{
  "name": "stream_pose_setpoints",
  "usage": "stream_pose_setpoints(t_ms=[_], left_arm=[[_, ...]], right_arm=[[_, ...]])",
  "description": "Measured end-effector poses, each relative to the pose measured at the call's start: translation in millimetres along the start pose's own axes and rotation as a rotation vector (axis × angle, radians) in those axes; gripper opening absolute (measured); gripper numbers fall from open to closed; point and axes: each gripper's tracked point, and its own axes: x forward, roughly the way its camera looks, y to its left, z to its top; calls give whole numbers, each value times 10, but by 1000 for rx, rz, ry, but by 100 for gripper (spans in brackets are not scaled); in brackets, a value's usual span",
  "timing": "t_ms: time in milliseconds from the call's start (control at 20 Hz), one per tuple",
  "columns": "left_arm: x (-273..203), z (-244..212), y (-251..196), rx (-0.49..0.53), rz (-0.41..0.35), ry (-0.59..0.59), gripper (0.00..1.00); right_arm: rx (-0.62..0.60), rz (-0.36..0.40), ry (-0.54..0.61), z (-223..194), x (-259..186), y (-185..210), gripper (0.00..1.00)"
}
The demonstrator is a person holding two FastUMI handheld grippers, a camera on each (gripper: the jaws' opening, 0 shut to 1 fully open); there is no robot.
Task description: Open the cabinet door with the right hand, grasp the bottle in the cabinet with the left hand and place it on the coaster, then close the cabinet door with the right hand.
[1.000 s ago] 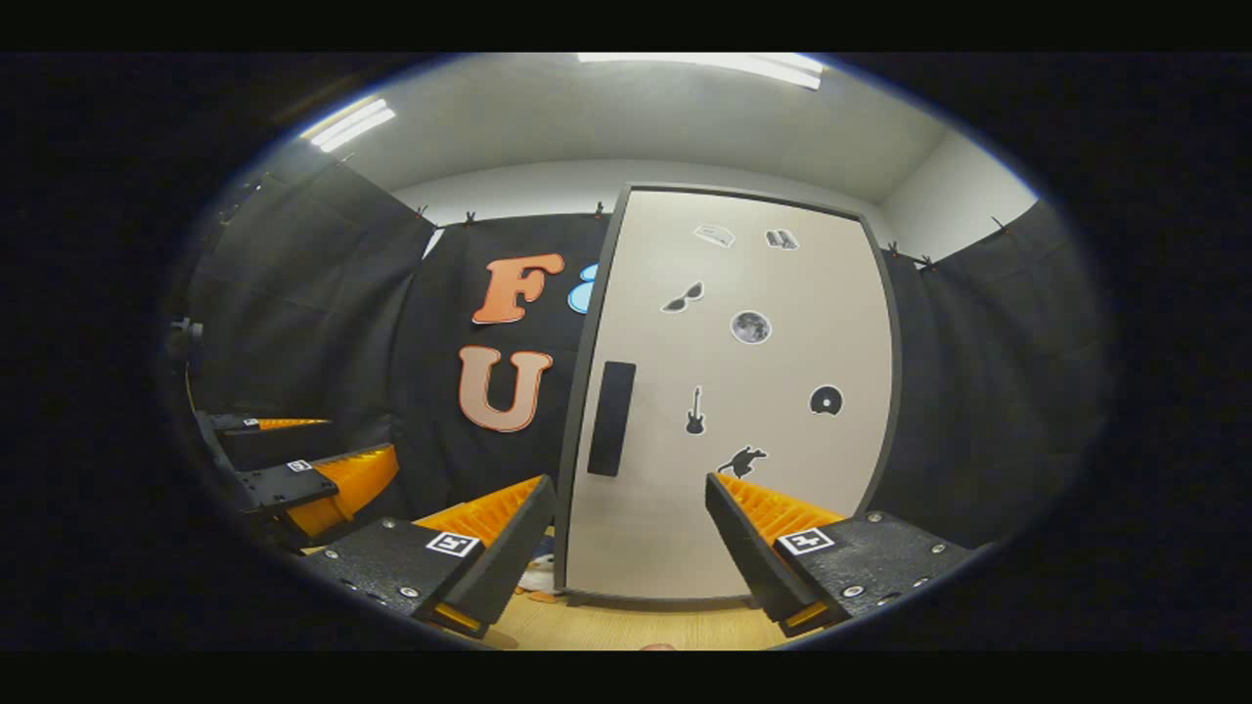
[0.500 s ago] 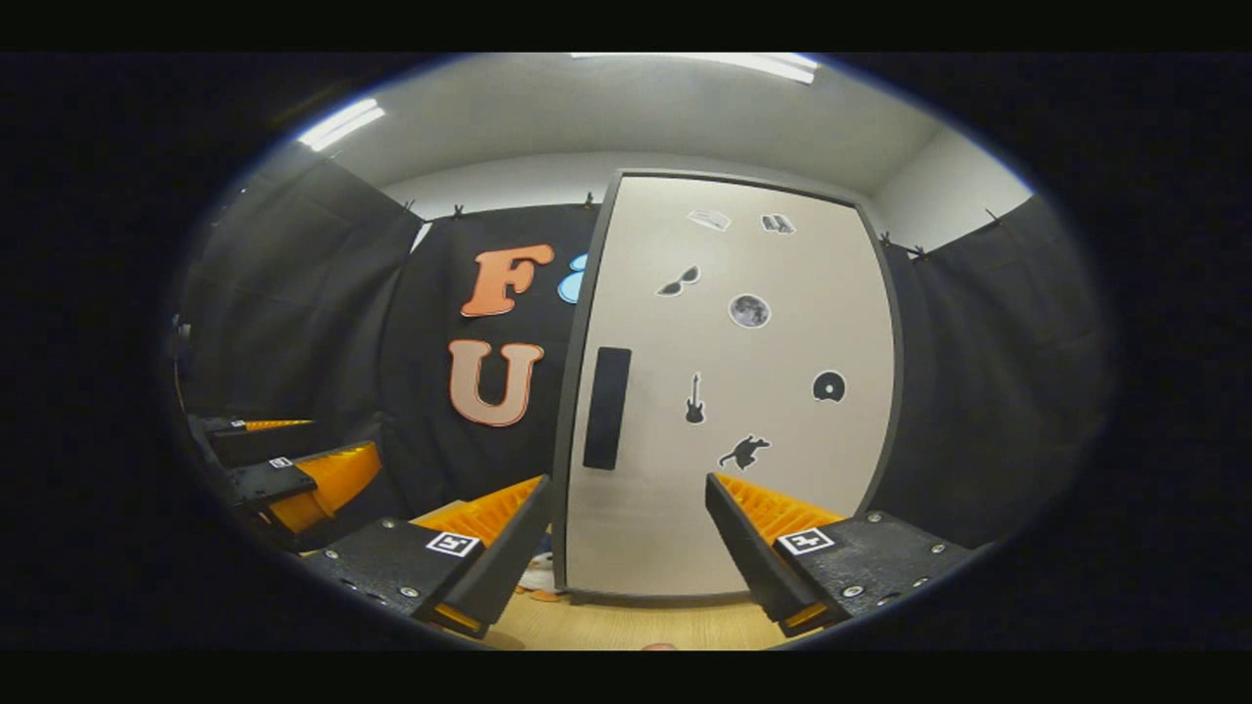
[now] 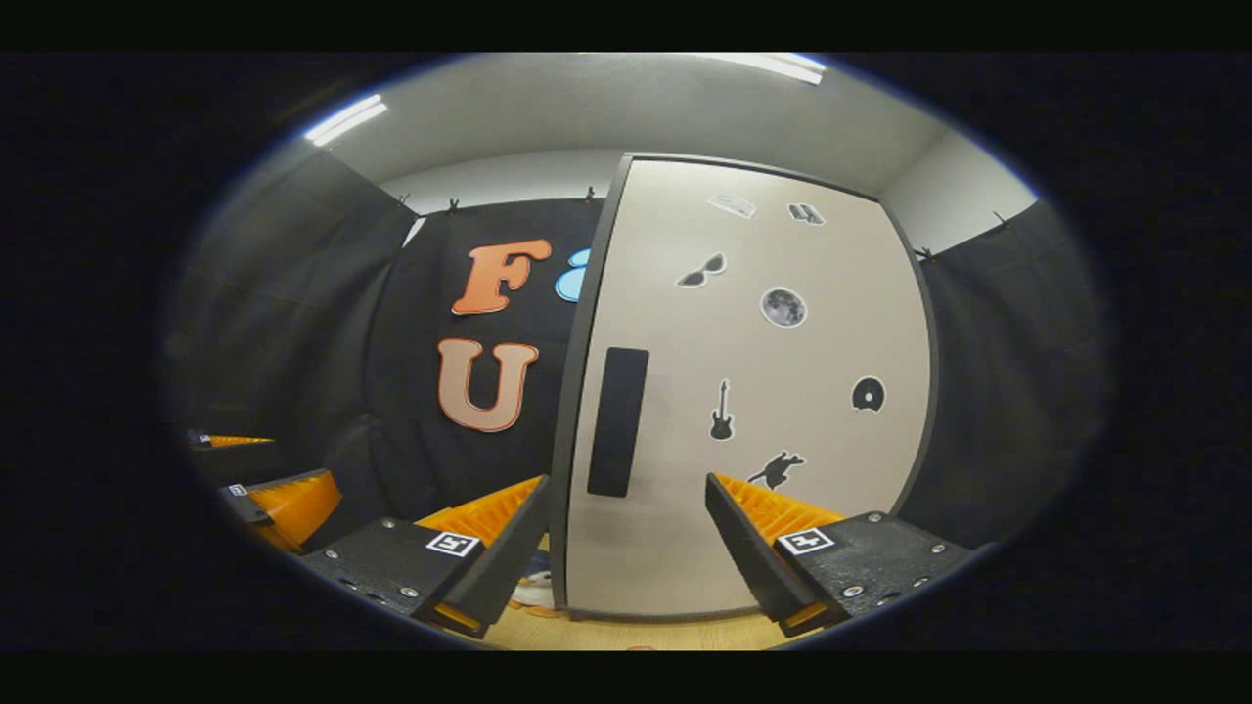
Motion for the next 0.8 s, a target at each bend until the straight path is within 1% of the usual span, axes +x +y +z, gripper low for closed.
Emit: stream_pose_setpoints(t_ms=[150, 300, 400, 500, 650, 700, 750, 800], left_arm=[[60, -16, 103, 8, 9, 0, 95], [150, -58, 159, -2, 2, 5, 95], [220, -95, 177, -5, -9, 11, 94], [309, -112, 177, -3, -29, 13, 96], [391, -119, 174, 4, -63, 11, 95], [418, -125, 182, 5, -72, 11, 95], [435, -136, 181, 5, -84, 12, 95], [456, -159, 190, 5, -94, 16, 94]], right_arm=[[47, 6, 9, 0, 249, 47, 95], [76, -23, 19, -34, 487, 27, 94], [85, -41, 33, -59, 610, 23, 90], [88, -60, 38, -75, 703, 31, 88], [78, -108, 46, -100, 805, -4, 76], [76, -120, 45, -107, 820, -15, 73], [84, -119, 44, -110, 826, 13, 67], [92, -117, 45, -113, 830, 30, 64]])
